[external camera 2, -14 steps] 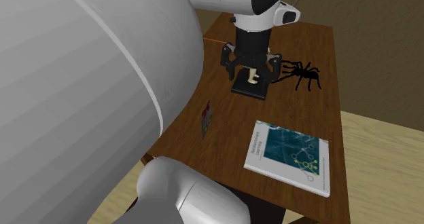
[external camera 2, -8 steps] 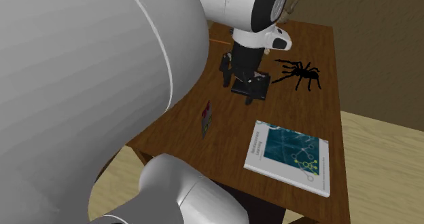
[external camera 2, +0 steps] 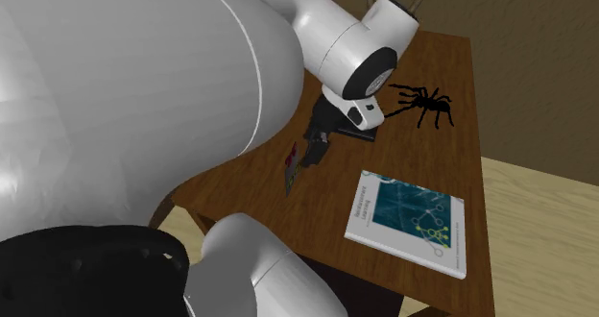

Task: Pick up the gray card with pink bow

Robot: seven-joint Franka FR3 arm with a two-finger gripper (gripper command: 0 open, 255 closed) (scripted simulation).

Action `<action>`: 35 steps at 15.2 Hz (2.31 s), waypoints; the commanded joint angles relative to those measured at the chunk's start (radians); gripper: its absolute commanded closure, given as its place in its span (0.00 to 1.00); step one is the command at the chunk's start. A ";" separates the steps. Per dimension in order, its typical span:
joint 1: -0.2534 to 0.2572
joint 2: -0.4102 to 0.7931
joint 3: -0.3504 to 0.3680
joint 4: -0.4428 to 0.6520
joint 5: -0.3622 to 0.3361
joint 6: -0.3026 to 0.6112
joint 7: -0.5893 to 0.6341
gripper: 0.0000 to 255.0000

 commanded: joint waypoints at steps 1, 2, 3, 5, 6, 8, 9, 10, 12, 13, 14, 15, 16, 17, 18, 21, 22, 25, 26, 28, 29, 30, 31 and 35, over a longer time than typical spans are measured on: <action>-0.005 0.009 0.015 -0.027 0.039 0.031 0.052 0.00; -0.005 0.014 0.017 -0.037 0.042 0.045 0.048 0.00; -0.004 0.019 0.020 -0.047 0.044 0.060 0.043 0.00; -0.003 0.031 0.026 -0.066 0.050 0.089 0.034 0.00; -0.003 0.037 0.029 -0.075 0.054 0.104 0.030 0.00; -0.002 0.048 0.034 -0.089 0.059 0.128 0.022 0.00; -0.002 0.048 0.034 -0.089 0.059 0.128 0.022 0.00; -0.001 0.047 0.034 -0.090 0.059 0.128 0.023 1.00; -0.001 0.048 0.034 -0.089 0.059 0.129 0.023 1.00; -0.001 0.049 0.034 -0.089 0.059 0.129 0.023 1.00; -0.001 0.048 0.034 -0.089 0.059 0.129 0.023 1.00; -0.001 0.049 0.034 -0.089 0.059 0.130 0.022 1.00; -0.001 0.049 0.034 -0.089 0.059 0.130 0.022 1.00; -0.002 0.049 0.034 -0.089 0.059 0.130 0.022 1.00; -0.002 0.049 0.034 -0.089 0.059 0.130 0.022 1.00; -0.003 0.034 0.028 -0.071 0.052 0.098 0.032 1.00; -0.003 0.028 0.025 -0.062 0.049 0.083 0.036 1.00; -0.005 0.012 0.016 -0.033 0.040 0.039 0.050 1.00; -0.005 0.007 0.013 -0.023 0.038 0.025 0.054 1.00; -0.006 -0.002 0.008 -0.002 0.032 -0.003 0.063 1.00; -0.007 -0.006 0.005 0.009 0.030 -0.017 0.067 1.00; -0.007 -0.009 0.002 0.019 0.028 -0.031 0.072 1.00; -0.008 -0.012 -0.001 0.030 0.025 -0.044 0.076 1.00; -0.009 -0.021 -0.009 0.066 0.018 -0.086 0.089 1.00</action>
